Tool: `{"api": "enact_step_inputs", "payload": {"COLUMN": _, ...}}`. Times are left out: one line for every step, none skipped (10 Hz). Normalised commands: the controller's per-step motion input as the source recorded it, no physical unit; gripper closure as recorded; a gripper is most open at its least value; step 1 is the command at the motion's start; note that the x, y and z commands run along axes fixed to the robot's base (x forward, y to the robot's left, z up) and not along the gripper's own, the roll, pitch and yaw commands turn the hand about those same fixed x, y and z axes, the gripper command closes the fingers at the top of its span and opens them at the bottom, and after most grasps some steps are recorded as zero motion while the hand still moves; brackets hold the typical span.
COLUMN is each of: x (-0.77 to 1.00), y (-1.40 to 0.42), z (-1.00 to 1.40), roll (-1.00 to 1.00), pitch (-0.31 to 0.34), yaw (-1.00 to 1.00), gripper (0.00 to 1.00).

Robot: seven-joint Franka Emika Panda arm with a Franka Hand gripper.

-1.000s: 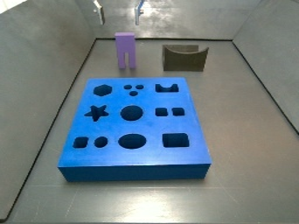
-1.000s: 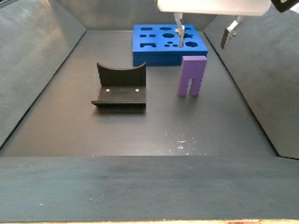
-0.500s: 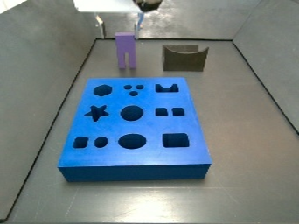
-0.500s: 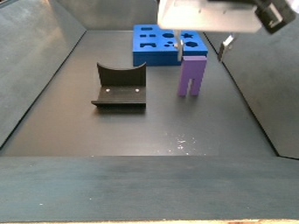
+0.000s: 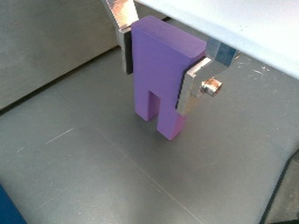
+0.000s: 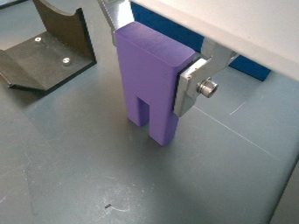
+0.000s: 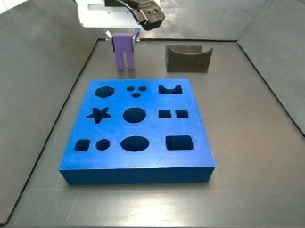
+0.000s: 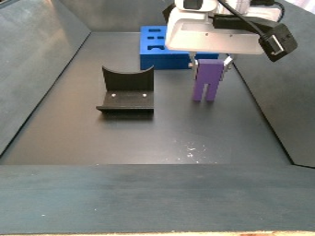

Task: Pick up the double-square object. Move up. Place the double-square object on the fixture. Regrasp the double-square object. Rotate the double-square object. Move to above the board. Insert the double-square object.
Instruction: Move to above the board.

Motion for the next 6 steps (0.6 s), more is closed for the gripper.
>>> {"api": "enact_step_inputs", "payload": {"x": 0.20, "y": -0.34, "z": 1.00, "roll": -0.04, "pitch": -0.142, "yaw": -0.26, "gripper": 1.00}}
{"api": "enact_step_inputs", "payload": {"x": 0.19, "y": -0.34, "z": 1.00, "roll": -0.04, "pitch": -0.122, "yaw": -0.25, "gripper": 1.00}}
{"api": "enact_step_inputs", "payload": {"x": 0.18, "y": -0.32, "z": 1.00, "roll": -0.04, "pitch": -0.082, "yaw": -0.20, "gripper": 1.00}}
{"api": "enact_step_inputs", "payload": {"x": 0.16, "y": -0.29, "z": 1.00, "roll": -0.03, "pitch": -0.003, "yaw": -0.11, "gripper": 1.00}}
{"api": "enact_step_inputs", "payload": {"x": 0.16, "y": -0.28, "z": 1.00, "roll": -0.03, "pitch": 0.020, "yaw": -0.09, "gripper": 1.00}}
{"api": "enact_step_inputs", "payload": {"x": 0.15, "y": -0.26, "z": 1.00, "roll": -0.04, "pitch": 0.067, "yaw": -0.02, "gripper": 1.00}}
